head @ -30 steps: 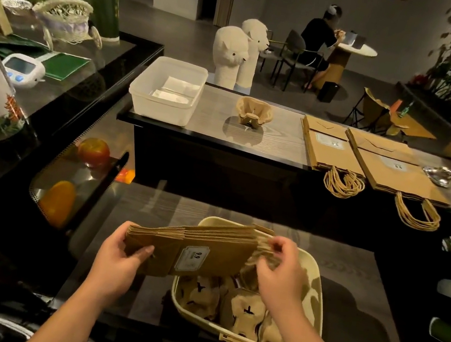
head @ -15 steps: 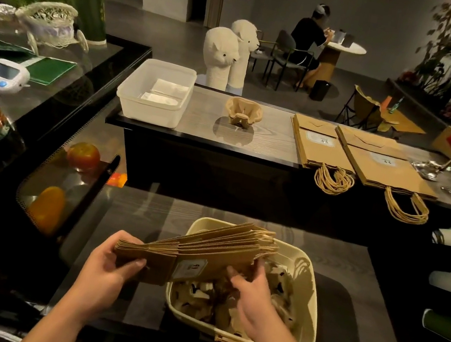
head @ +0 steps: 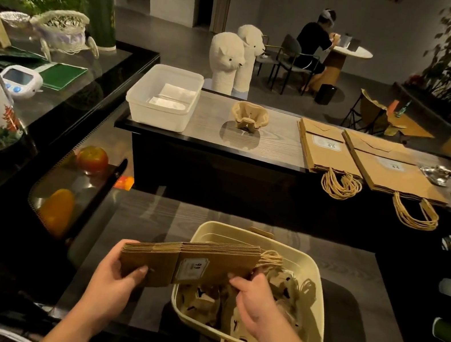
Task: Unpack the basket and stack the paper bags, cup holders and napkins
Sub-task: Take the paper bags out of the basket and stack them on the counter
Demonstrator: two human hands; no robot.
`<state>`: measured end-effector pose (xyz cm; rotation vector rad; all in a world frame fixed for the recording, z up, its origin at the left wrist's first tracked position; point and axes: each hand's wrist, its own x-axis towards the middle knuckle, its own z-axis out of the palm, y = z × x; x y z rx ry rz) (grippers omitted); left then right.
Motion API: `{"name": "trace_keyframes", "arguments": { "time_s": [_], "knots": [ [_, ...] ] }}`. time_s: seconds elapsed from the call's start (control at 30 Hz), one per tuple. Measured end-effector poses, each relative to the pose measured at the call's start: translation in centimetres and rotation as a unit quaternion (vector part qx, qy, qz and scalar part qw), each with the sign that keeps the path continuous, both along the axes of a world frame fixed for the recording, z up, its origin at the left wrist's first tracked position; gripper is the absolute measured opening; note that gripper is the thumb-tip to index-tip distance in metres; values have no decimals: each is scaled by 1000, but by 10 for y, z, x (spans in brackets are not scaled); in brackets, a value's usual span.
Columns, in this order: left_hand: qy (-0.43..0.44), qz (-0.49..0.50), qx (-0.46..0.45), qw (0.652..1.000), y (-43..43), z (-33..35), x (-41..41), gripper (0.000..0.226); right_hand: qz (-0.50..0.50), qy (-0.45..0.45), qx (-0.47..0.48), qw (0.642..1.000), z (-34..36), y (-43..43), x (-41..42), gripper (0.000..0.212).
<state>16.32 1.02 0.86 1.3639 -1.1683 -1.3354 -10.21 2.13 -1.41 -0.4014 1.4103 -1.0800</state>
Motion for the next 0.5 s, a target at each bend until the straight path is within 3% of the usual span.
{"name": "trace_keyframes", "arguments": {
  "time_s": [0.23,0.27,0.37,0.4,0.43,0.5],
  "knots": [
    [-49,3,-56,997,-11,19,-8,32,54,59,29,996,8,-2,-7,33],
    [-52,-7,-72,996,-13,25,-11,37,47,33,33,998,9,-2,-10,39],
    [-98,-44,-155,982,-23,43,-16,51,-43,-156,18,987,16,5,-18,61],
    [-125,-50,-191,972,-27,47,-17,54,-75,-177,11,981,20,8,-19,52],
    [-149,-54,-223,962,-30,52,-18,56,-102,-155,6,983,25,13,-20,44],
    [-178,-56,-266,946,-36,62,-23,57,-130,43,11,990,34,21,-22,33]
  ]
}}
